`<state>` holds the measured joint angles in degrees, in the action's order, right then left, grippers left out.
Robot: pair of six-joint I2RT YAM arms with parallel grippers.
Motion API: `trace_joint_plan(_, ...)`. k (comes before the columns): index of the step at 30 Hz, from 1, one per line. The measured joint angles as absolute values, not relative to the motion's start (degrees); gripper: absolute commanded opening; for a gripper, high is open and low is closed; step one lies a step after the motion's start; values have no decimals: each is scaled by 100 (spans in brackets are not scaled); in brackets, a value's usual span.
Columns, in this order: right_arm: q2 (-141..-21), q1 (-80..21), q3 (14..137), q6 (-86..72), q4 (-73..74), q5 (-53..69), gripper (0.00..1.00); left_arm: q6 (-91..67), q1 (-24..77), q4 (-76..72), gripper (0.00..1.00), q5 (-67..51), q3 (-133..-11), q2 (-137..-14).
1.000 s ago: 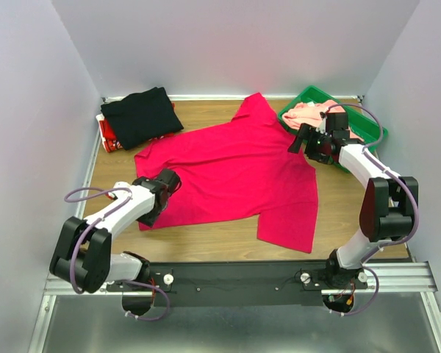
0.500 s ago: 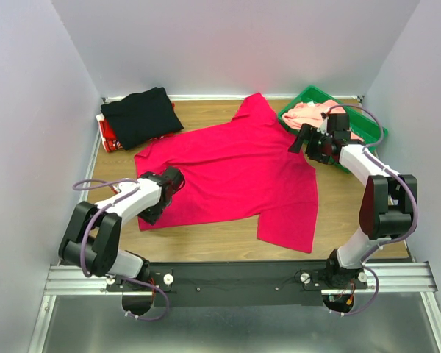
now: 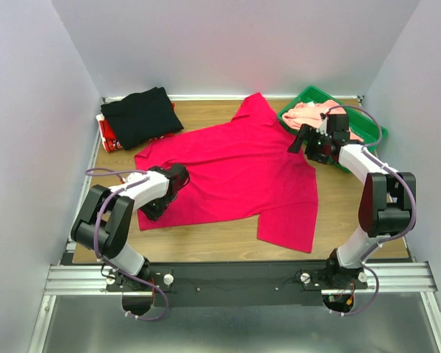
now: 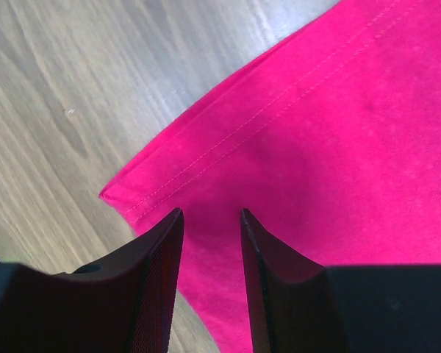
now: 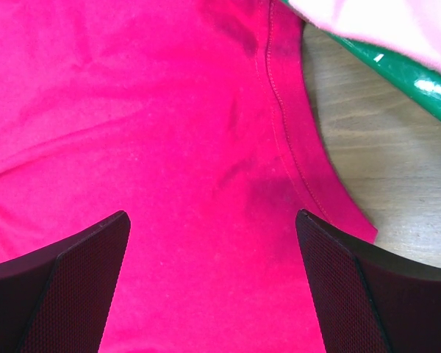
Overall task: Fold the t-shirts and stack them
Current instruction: Fold the tshirt
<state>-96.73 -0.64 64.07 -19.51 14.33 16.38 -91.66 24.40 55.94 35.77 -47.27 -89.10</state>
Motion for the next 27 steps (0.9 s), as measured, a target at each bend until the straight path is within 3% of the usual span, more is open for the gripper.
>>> trace_joint_plan(27, -9804, -62, 6353, -1944, 1286, 1922, 100, -8147, 2440, 5061, 45, 3813, -6112, -10007)
